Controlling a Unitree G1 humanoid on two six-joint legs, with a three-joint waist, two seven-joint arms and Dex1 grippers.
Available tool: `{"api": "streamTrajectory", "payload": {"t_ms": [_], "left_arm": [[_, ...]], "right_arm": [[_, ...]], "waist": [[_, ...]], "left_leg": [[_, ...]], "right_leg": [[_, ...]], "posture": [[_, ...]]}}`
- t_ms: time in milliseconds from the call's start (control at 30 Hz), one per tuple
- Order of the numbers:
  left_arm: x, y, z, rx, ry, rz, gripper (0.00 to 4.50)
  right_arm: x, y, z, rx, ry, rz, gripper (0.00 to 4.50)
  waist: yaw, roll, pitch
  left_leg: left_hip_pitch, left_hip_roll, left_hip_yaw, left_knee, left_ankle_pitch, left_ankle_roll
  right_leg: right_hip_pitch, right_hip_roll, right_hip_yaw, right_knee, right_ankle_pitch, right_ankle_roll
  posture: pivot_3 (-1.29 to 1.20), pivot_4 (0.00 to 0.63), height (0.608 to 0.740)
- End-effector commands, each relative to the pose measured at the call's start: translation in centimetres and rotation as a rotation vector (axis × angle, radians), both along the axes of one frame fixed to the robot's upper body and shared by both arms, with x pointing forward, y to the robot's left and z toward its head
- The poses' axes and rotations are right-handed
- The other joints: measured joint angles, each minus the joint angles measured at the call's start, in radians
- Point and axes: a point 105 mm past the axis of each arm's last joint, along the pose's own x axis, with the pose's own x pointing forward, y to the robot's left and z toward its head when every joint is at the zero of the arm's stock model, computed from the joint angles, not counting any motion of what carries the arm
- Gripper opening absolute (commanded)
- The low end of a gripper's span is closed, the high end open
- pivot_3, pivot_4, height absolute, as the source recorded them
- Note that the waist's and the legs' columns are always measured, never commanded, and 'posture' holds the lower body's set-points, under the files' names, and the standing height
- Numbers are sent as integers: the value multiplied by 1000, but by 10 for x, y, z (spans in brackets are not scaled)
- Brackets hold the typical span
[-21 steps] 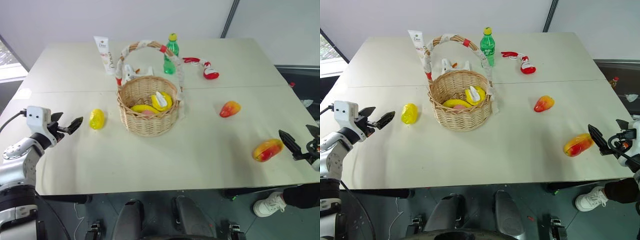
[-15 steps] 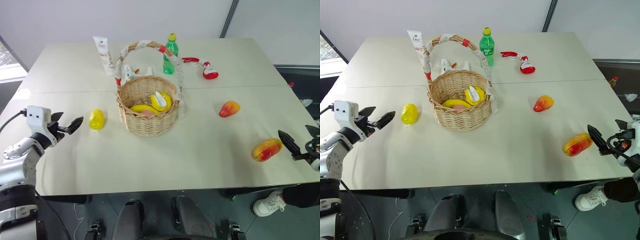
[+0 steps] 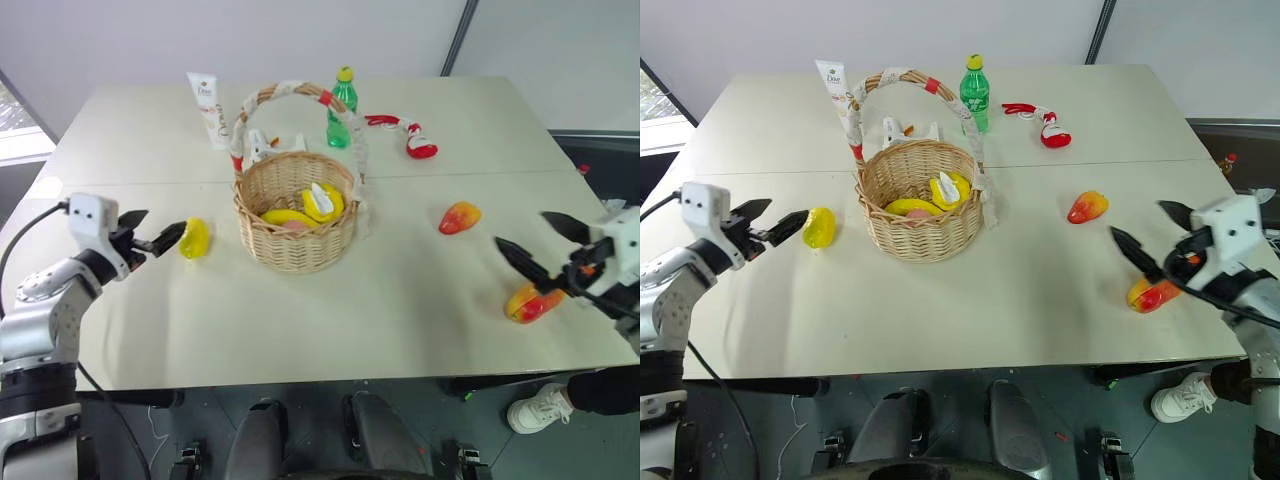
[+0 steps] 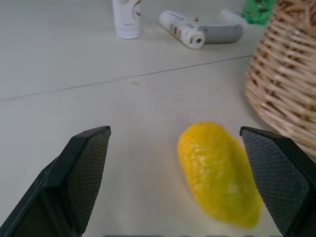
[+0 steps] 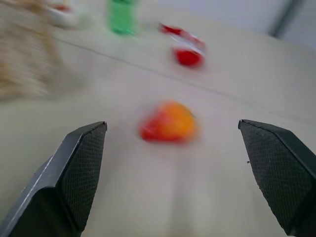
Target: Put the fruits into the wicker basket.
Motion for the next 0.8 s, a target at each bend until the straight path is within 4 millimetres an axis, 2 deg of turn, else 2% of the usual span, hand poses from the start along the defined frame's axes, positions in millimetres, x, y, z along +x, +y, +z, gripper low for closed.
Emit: {"api": "streamTrajectory", "payload": {"t_ms": [33, 167, 333, 467, 800], "left_arm": [[7, -23, 16, 55, -18, -38, 4500], [13, -44, 10, 163, 69, -46, 4500], [15, -40, -1, 205, 224, 54, 4500], [14, -35, -5, 211, 293, 107, 4500], [21, -39, -19, 178, 350, 151, 4500]], "right_arm": [[-6, 51, 14, -17, -26, 195, 4449], [-8, 100, 20, -12, -47, 354, 4449], [-20, 140, 22, -31, -44, 524, 4449], [-24, 151, 20, -41, -37, 576, 4449], [-23, 160, 17, -31, -34, 598, 4449]], "waist": [[1, 0, 0], [-2, 0, 0], [-3, -1, 0], [-1, -1, 0], [2, -1, 0]], "left_leg": [[0, 0, 0, 0, 0, 0], [0, -1, -1, 0, 0, 0], [0, -1, -2, 0, 0, 0], [0, -1, -2, 0, 0, 0], [-1, -1, -3, 1, 0, 0]], "right_leg": [[0, 0, 0, 0, 0, 0], [0, 0, 0, 0, 0, 0], [0, 1, -1, 0, 0, 0], [0, 0, -1, 0, 0, 0], [0, 0, -1, 0, 0, 0]], "posture": [[0, 150, 740], [0, 150, 740], [0, 150, 740], [0, 150, 740], [0, 150, 740]]}}
